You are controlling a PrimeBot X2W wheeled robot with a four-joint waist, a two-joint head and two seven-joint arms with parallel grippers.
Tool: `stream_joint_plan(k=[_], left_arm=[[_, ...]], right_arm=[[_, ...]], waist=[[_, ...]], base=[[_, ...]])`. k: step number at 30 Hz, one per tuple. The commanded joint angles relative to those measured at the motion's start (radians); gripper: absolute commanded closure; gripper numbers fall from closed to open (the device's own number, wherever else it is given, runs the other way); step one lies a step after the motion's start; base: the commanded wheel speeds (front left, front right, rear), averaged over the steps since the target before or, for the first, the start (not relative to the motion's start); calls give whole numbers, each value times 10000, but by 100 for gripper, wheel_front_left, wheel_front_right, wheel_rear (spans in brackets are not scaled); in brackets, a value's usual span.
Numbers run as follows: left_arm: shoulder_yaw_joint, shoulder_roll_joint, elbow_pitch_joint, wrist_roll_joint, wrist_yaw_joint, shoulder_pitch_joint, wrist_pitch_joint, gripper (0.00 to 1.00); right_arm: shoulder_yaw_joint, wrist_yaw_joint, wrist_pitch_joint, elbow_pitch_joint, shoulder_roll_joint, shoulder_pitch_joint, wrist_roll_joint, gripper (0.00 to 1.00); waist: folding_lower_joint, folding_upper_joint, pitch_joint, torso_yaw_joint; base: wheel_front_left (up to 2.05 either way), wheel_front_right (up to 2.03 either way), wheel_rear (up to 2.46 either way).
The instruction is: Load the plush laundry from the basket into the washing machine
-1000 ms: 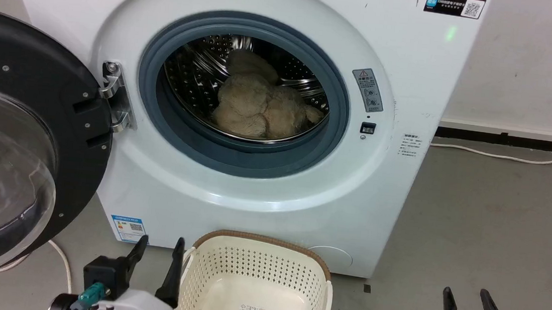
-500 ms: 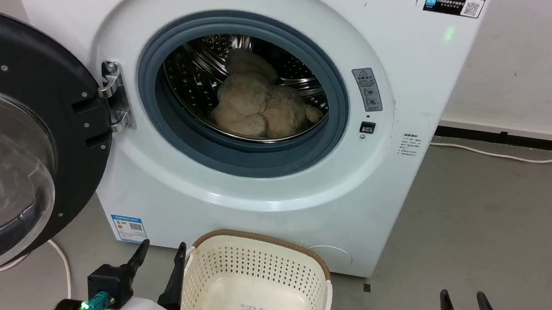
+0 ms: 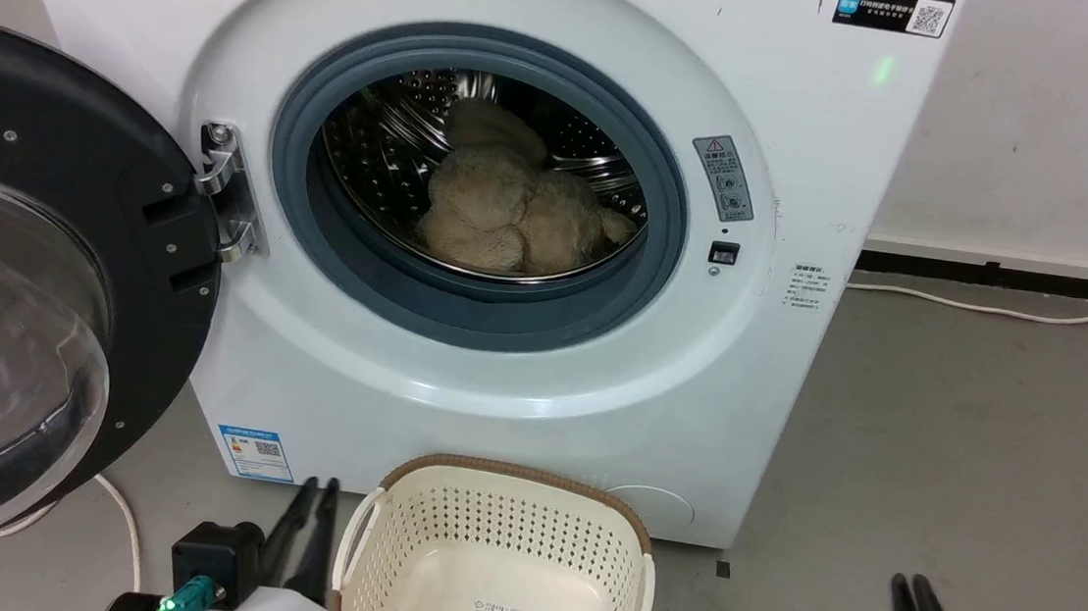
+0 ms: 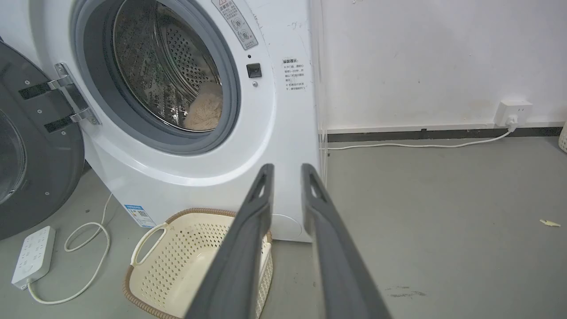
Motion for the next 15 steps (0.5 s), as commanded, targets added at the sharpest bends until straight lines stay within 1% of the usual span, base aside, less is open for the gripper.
stream_joint_plan(k=[1, 15], left_arm=[[7, -3, -5, 7, -1, 0, 6, 100], [262, -142, -273, 384, -68, 22, 211, 100]], right_arm=[[5, 0, 5, -2, 0, -4, -4, 100], [42, -1, 250, -122, 0, -196, -226, 100]], waist=[[0, 0, 1, 0], [0, 0, 83, -2]], base=[[0, 0, 0], [0, 0, 0]])
